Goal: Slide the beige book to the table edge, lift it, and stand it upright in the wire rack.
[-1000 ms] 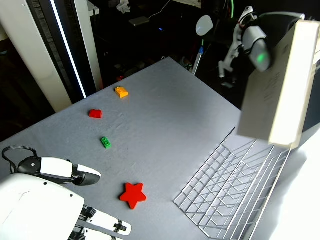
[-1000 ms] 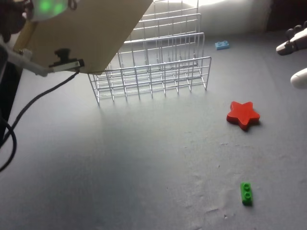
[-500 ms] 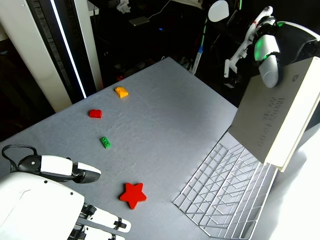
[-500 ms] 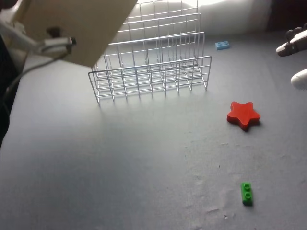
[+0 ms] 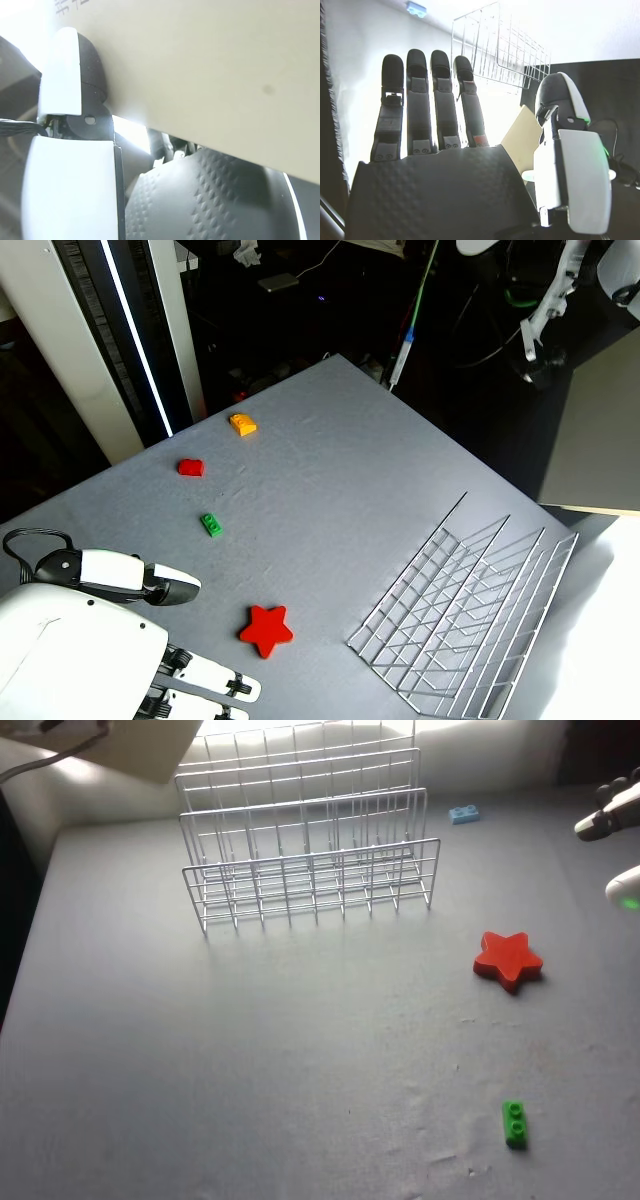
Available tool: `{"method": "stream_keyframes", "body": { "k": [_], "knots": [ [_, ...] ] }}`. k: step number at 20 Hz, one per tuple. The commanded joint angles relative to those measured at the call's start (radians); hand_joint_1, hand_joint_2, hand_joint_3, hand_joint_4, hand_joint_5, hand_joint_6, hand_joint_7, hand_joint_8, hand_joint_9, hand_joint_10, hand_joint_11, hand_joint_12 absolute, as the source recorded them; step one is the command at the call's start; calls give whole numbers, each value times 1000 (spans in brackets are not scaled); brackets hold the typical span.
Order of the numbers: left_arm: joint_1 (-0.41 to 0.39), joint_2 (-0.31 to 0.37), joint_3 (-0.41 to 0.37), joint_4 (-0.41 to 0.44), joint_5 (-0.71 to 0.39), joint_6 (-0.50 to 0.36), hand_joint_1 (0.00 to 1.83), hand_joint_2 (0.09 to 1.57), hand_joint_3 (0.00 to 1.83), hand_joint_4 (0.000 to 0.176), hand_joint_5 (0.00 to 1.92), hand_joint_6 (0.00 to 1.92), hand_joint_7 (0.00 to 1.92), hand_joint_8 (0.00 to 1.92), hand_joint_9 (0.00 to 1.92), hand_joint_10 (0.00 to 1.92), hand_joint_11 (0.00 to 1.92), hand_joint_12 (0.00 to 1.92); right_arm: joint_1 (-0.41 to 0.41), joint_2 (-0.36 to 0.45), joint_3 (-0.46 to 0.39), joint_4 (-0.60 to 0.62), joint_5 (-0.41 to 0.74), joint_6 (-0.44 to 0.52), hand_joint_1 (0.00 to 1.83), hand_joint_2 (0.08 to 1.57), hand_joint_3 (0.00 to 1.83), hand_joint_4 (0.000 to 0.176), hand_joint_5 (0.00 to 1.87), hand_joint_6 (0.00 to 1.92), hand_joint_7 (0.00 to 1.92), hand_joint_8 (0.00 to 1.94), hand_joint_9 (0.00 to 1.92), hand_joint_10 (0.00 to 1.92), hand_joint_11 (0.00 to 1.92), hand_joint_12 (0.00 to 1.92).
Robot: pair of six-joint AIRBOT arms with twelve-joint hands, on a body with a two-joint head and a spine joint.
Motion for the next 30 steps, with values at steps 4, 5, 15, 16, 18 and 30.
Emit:
{"method": "stream_keyframes", "body": {
  "k": [4, 5, 15, 16, 18, 30],
  "knots": [
    [-125, 22, 18, -300, -71, 606, 1475, 1214, 1, 0, 713, 1292, 606, 1340, 695, 1366, 721, 1617, 4, 10, 3, 16, -53, 6, 274, 1152, 0, 0, 383, 1, 374, 2, 369, 1, 0, 1040],
    [-141, 20, 30, -344, -94, 678, 1475, 1210, 0, 0, 719, 1272, 619, 1331, 706, 1354, 730, 1607, 4, 10, 3, 16, -53, 6, 247, 1155, 1, 0, 372, 0, 368, 0, 366, 0, 0, 1030],
    [-282, -31, 321, -1546, -880, 2161, 1469, 1234, 0, 0, 707, 1327, 550, 1381, 659, 1403, 679, 1667, 0, 11, 3, 16, -47, 6, 261, 1155, 0, 0, 371, 7, 369, 4, 371, 4, 0, 1066],
    [-253, -34, 343, -1640, -989, 2204, 1469, 1235, 0, 0, 704, 1333, 547, 1381, 659, 1404, 680, 1667, 0, 11, 3, 16, -47, 7, 264, 1155, 0, 0, 375, 8, 372, 4, 373, 5, 0, 1068],
    [-193, -47, 380, -1817, -1237, 2269, 1468, 1240, 0, 0, 700, 1338, 535, 1403, 638, 1428, 677, 1670, 2, 10, 3, 16, -45, 8, 269, 1155, 0, 0, 374, 6, 378, 5, 376, 5, 0, 1076],
    [222, -20, 244, -2472, -1829, 2169, 1472, 1222, 0, 0, 706, 1307, 568, 1358, 683, 1385, 730, 1622, 9, 10, 3, 16, -28, 13, 243, 1167, 2, 0, 369, 2, 377, 1, 377, 1, 0, 1047]
  ]
}}
